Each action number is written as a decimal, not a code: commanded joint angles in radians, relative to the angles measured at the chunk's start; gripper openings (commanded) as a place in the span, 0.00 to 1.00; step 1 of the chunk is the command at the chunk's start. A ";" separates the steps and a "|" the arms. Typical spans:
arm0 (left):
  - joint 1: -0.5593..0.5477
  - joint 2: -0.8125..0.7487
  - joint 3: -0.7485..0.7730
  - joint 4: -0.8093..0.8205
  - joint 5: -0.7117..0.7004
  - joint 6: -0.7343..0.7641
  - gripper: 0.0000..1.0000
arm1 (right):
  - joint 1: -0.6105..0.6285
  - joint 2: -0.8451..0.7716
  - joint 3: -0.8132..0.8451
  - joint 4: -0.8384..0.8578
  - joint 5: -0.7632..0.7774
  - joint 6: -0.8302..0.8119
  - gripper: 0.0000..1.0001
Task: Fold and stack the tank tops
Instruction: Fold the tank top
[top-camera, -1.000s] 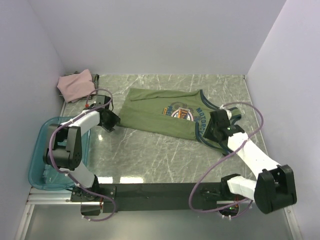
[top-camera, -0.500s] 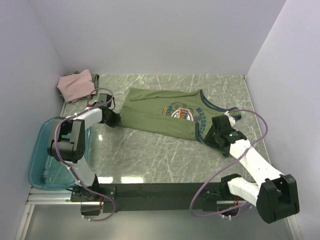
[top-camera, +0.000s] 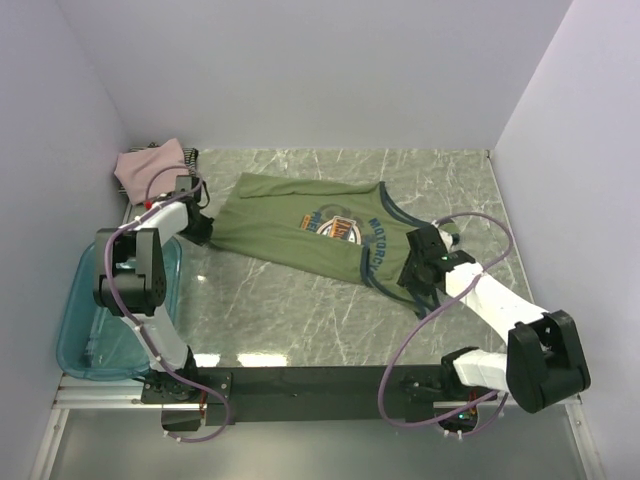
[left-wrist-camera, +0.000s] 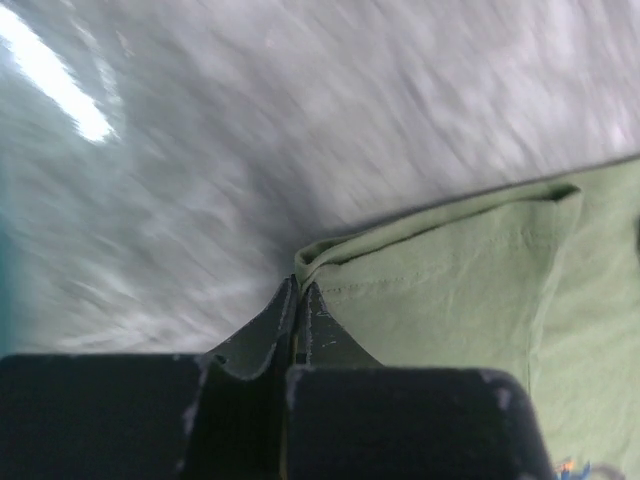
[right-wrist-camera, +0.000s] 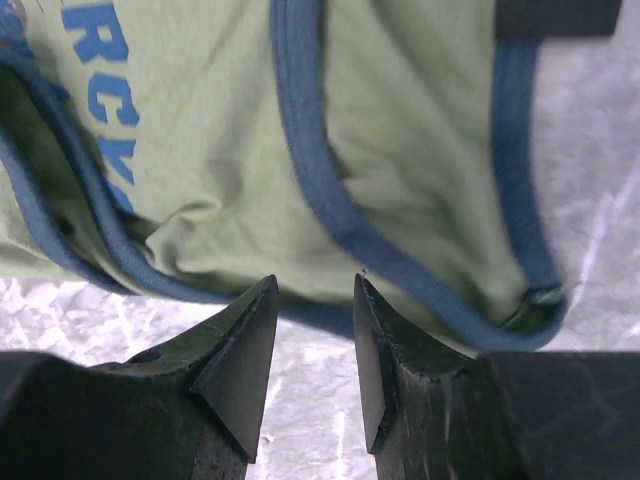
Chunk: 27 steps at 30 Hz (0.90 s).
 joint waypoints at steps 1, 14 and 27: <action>0.038 -0.023 0.025 -0.043 -0.071 0.030 0.01 | 0.031 0.006 0.056 0.007 0.056 -0.002 0.44; 0.093 0.031 0.076 -0.054 -0.042 0.037 0.01 | 0.031 -0.175 -0.030 -0.177 0.107 0.107 0.46; 0.114 0.028 0.064 -0.033 -0.014 0.037 0.01 | 0.074 -0.128 -0.104 -0.106 0.119 0.204 0.45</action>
